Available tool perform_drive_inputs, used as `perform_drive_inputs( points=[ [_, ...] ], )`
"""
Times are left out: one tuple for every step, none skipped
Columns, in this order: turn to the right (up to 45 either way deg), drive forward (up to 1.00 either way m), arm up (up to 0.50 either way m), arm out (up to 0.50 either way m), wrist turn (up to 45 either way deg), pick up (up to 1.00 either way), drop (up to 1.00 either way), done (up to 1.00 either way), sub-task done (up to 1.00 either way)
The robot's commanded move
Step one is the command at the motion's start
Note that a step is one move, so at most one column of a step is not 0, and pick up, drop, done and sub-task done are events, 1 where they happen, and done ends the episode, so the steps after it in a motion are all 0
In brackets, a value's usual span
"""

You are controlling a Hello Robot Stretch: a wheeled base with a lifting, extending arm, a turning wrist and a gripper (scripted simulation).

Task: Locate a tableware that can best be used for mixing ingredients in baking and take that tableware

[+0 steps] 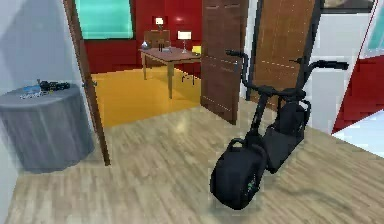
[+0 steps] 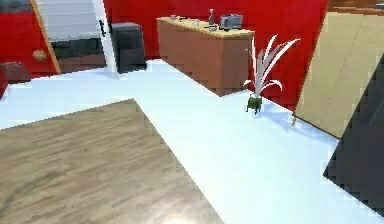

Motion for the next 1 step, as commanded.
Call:
perform_drive_inputs(
  points=[
    [12.0,0.0,0.0,0.0,0.0,0.0,0.0,0.0,0.0]
  ],
)
